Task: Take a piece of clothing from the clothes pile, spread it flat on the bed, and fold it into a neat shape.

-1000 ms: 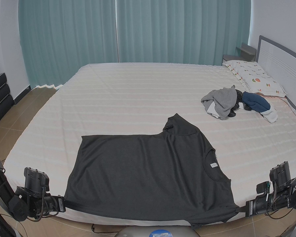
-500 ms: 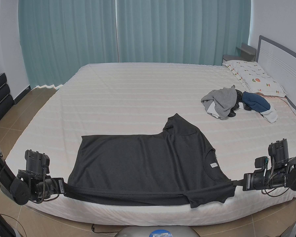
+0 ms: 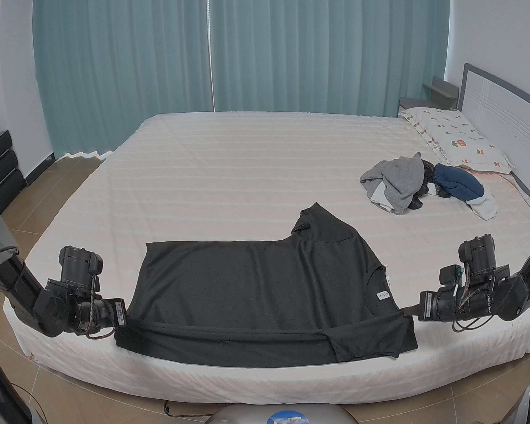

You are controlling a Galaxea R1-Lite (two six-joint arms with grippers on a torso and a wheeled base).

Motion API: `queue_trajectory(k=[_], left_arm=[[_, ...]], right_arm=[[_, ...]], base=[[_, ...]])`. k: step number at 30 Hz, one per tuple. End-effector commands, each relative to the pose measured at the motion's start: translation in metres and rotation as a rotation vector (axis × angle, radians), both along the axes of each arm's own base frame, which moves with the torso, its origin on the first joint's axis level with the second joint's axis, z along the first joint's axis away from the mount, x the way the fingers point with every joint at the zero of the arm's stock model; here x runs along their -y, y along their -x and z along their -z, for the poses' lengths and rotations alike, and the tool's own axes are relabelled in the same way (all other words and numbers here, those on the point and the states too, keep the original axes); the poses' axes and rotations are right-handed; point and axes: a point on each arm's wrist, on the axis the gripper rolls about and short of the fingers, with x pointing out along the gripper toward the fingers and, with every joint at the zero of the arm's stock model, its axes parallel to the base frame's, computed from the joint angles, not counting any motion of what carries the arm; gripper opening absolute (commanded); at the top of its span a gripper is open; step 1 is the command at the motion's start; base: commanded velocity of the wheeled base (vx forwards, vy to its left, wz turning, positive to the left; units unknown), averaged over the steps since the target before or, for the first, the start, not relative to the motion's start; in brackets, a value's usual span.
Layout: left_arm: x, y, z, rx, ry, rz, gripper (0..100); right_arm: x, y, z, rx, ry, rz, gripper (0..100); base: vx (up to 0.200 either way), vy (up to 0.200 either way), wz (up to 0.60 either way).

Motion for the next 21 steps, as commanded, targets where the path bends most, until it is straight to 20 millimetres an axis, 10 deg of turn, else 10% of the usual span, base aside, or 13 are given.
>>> queue_trajectory(k=[1, 15, 16, 20, 21], left_arm=[[0.001, -0.015, 0.011, -0.019, 0.006, -0.013, 0], [0.003, -0.033, 0.025, -0.027, 0.045, -0.051, 0], [0.003, -0.034, 0.027, -0.03, 0.053, -0.054, 0], [0.004, -0.036, 0.028, -0.032, 0.07, -0.054, 0], [0.004, -0.036, 0.028, -0.032, 0.07, -0.052, 100]], right_arm=[[0.0, -0.013, 0.008, -0.019, -0.017, 0.013, 0], [0.011, -0.028, 0.017, -0.031, -0.021, 0.056, 0], [0.011, -0.028, 0.018, -0.036, -0.021, 0.058, 100], [0.01, -0.03, 0.023, -0.048, -0.024, 0.052, 100], [0.01, -0.03, 0.024, -0.05, -0.024, 0.051, 100]], base=[[0.0, 0.0, 0.0], [0.0, 0.0, 0.0], [0.0, 0.0, 0.0], [0.0, 0.0, 0.0], [0.0, 0.0, 0.0]])
